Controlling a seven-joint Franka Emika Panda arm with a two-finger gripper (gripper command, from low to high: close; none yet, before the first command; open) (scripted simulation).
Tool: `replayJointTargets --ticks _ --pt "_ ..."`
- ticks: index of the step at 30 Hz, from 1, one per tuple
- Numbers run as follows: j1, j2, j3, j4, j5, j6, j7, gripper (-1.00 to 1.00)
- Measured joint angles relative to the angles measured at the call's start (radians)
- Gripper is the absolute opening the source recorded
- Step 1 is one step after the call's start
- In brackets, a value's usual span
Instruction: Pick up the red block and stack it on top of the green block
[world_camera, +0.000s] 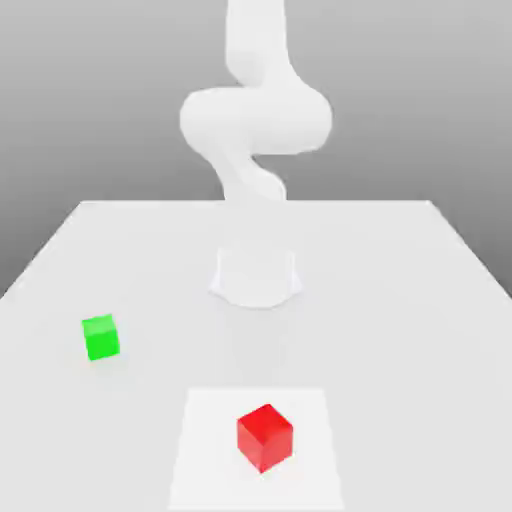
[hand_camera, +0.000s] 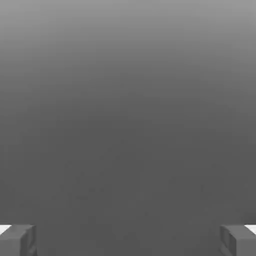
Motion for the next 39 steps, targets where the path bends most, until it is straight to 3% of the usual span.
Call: replayJointTargets --ticks 21,27,28,34,39 --pt "0.145 0.767 -0.115 -0.319 0.033 0.396 -0.566 0.00" --pt "0.103 0.984 -0.060 -0.303 0.096 0.569 -0.634 0.00" --pt "0.097 1.004 -0.052 -0.301 0.101 0.585 -0.638 -1.00" --pt "0.091 1.013 -0.046 -0.299 0.100 0.591 -0.638 -1.00" --pt "0.108 0.876 -0.075 -0.320 0.048 0.477 -0.599 -1.00"
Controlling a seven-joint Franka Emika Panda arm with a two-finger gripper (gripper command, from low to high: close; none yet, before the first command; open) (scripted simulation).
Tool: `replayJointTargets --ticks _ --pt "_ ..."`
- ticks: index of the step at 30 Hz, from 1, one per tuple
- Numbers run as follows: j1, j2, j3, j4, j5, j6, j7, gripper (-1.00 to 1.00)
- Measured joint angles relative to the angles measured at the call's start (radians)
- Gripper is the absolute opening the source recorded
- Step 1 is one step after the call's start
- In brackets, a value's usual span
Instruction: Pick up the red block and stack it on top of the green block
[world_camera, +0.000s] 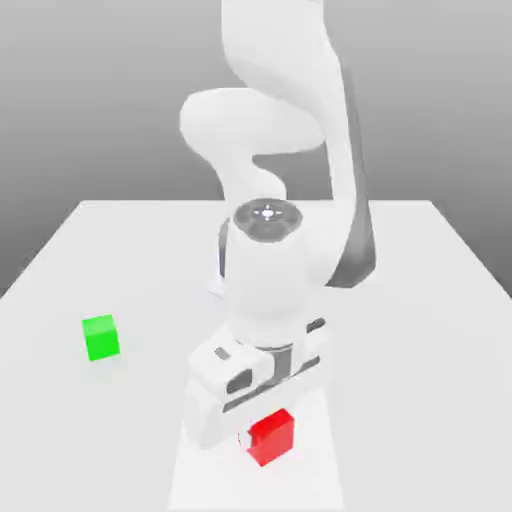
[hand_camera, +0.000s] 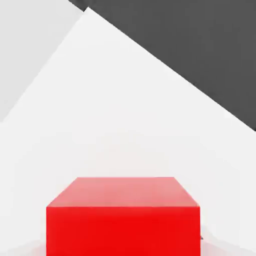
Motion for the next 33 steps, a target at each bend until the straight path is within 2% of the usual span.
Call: replayJointTargets --ticks 2,9,20,33 --pt "-0.010 -0.068 -0.013 -0.014 -0.027 -0.053 0.000 -1.00" --pt "-0.282 -0.249 -0.153 -0.118 -0.179 -0.122 -0.308 -1.00" --pt "-0.591 -0.493 -0.457 -0.294 -0.421 -0.179 -0.831 -1.00" --pt "-0.525 -0.372 -0.534 -0.300 -0.336 -0.040 -0.925 -1.00"
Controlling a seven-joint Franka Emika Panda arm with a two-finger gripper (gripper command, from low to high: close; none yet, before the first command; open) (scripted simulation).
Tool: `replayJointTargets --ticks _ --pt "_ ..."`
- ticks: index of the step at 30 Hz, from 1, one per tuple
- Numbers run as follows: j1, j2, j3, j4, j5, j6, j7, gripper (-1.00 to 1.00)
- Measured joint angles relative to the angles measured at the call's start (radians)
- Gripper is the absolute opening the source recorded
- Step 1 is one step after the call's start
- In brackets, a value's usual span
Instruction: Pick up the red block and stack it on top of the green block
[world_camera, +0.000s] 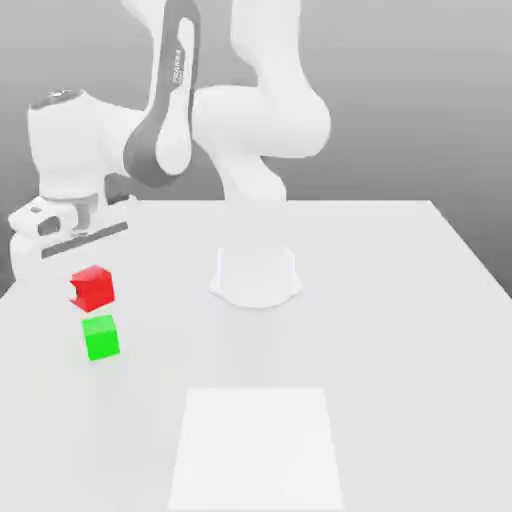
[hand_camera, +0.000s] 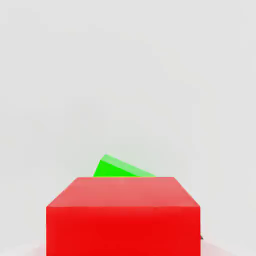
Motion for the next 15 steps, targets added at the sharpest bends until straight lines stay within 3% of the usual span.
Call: replayJointTargets --ticks 8,14,15 --pt "0.068 0.103 -0.036 -0.002 0.112 0.094 -0.075 -1.00" --pt "0.113 0.187 -0.035 -0.004 0.259 0.163 -0.178 -1.00" --pt "0.114 0.201 -0.027 -0.004 0.289 0.174 -0.200 1.00"
